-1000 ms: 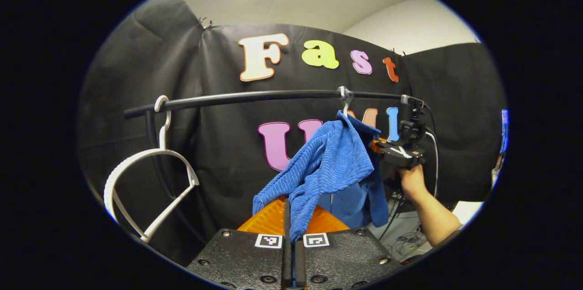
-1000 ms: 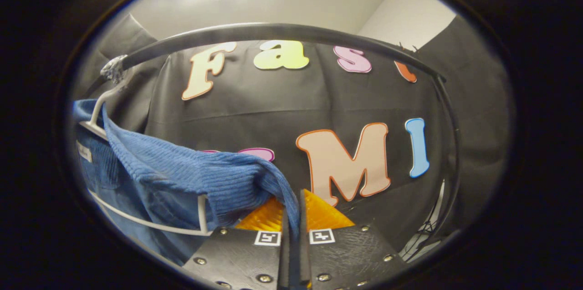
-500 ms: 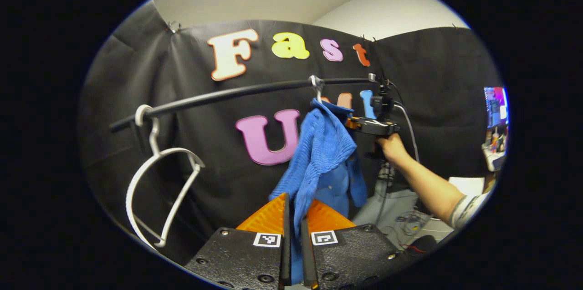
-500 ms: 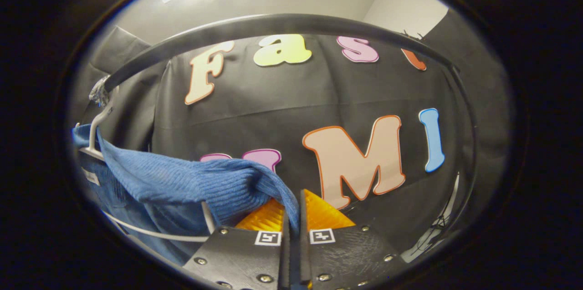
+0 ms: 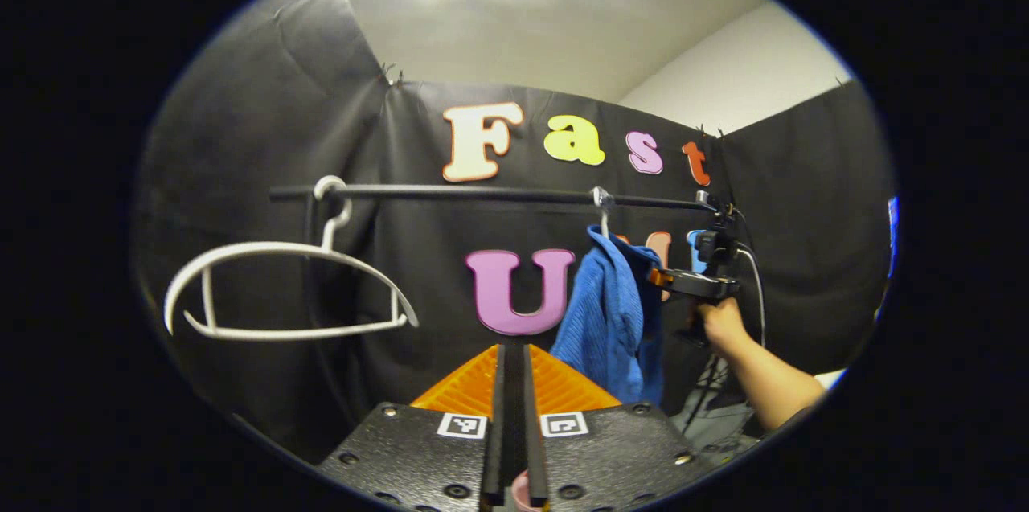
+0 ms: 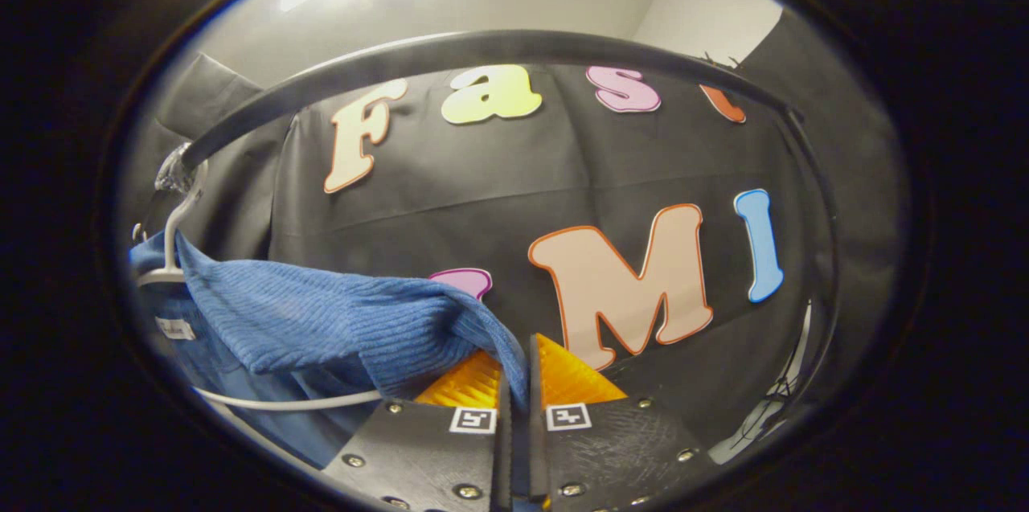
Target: Grasp the clothes on the hanger with both hands and then place them into the laundry hamper below.
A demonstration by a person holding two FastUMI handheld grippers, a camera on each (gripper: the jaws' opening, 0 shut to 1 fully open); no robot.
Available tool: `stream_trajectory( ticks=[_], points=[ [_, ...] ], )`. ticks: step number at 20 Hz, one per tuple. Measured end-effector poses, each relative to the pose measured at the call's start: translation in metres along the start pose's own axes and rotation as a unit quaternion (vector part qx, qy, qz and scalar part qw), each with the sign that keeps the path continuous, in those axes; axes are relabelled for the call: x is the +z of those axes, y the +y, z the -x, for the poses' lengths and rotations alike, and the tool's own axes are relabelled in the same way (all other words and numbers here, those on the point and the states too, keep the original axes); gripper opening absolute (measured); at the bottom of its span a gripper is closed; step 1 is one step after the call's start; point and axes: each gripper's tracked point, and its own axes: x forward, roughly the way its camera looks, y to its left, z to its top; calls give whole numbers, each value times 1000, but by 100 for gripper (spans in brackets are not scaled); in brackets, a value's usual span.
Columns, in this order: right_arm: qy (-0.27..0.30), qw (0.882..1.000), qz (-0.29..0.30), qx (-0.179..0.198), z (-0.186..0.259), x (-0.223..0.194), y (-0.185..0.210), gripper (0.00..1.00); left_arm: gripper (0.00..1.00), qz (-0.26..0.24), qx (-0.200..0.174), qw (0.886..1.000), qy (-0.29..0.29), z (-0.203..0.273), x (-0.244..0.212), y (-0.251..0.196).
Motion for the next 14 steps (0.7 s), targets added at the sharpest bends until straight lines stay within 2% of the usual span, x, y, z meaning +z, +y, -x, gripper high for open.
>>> stream_trajectory(
  ticks=[3, 4, 7, 9, 14],
  points=[
    [11, 1000, 4, 5, 2, -3, 0, 8, 49, 3, -20, 1000, 8, 1, -5, -14],
    [14, 1000, 7, 6, 3, -3, -1, 8, 51, 3, -24, 1000, 6, 3, -6, -19],
    [14, 1000, 13, 6, 7, -3, 0, 9, 78, 8, -52, 998, 28, 1, -25, -50],
    [15, 1000, 12, 7, 7, -3, 0, 9, 96, 7, -48, 998, 38, -9, -38, -59],
    [20, 1000, 15, 9, 6, -10, 2, 9, 96, -4, -8, 999, 48, -36, -70, -77]
  ],
)
